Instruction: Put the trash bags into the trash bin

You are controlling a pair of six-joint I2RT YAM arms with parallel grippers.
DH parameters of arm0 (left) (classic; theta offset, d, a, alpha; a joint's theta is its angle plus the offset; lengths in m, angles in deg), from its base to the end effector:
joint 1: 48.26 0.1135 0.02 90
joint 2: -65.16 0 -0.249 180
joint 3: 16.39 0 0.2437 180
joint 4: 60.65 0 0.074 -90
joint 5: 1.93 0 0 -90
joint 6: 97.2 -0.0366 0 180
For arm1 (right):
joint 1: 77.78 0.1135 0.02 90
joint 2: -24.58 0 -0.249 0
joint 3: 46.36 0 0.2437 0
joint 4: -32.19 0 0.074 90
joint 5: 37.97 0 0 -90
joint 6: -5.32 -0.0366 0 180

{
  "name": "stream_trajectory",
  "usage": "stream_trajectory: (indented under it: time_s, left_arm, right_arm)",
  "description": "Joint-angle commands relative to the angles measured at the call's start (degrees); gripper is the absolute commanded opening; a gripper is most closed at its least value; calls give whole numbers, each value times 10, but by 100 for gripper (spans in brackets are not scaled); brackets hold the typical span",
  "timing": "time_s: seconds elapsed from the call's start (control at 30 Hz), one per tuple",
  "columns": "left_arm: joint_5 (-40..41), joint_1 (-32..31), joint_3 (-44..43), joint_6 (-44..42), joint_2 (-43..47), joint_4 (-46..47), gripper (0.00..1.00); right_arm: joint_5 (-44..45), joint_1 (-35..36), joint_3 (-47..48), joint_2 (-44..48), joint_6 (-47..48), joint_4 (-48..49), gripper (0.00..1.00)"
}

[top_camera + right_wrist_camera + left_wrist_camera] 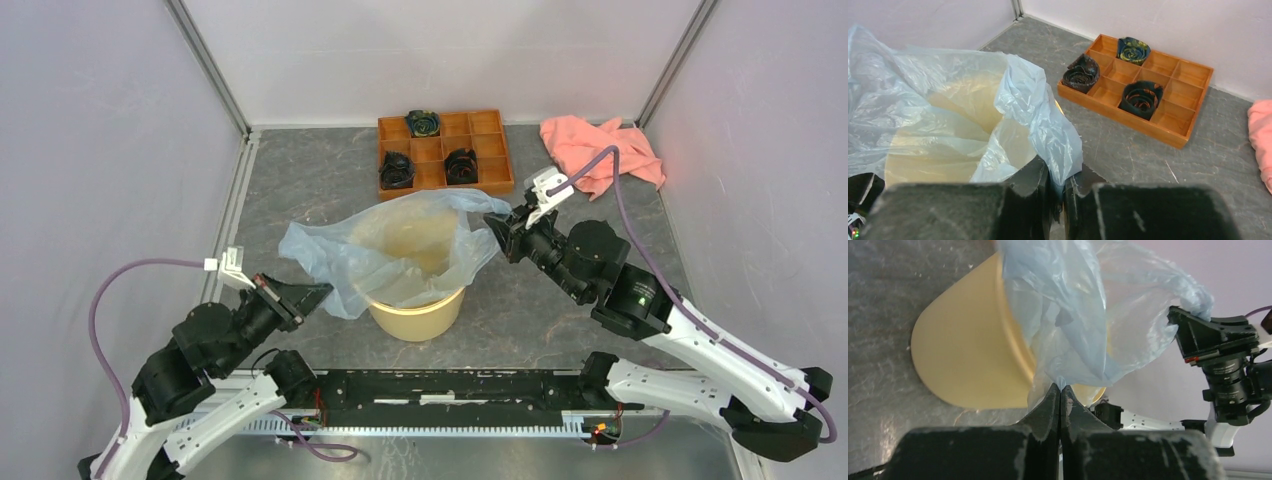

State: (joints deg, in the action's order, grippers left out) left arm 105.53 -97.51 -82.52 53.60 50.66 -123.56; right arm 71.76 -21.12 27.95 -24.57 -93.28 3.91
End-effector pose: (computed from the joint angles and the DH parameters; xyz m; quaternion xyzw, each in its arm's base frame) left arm 0.0325 -0.0209 0.3456 -0.1727 0.7507 -0.4464 0.4555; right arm 0.1126 0.1486 0.3996 -0.1837 0.7013 0.2605 0.6376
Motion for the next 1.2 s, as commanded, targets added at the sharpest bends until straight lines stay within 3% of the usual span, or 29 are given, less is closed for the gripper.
stream_trajectory:
  time_s: [0.0,0.07,0.3,0.4,0.5,0.7,0.93,1.17]
  left_arm:
    - [-49,-1,49,65,47,-24,2]
    - [-72,-1,77,75,56,-22,2]
    - [-43,-1,55,74,62,-80,2]
    - [-34,-1,36,69,64,-83,2]
    - [-30,0,25,62,59,-86,2]
    - [-23,-1,1,49,39,-96,2]
    - [-23,-1,-16,42,18,-98,2]
    - [-38,-1,1,59,22,-95,2]
  right_arm:
    - [-1,0,-10,14,-3,-27,15]
    - [-11,0,-12,14,-11,-40,17]
    - [-110,0,4,-5,-47,-90,83]
    - [-189,1,17,-10,-67,-95,97]
    - [-259,1,12,11,-75,-71,98]
    - [-316,1,3,55,-80,-31,98]
    - [-297,1,51,91,-76,-74,98]
    - [-354,7,-71,100,-133,24,98]
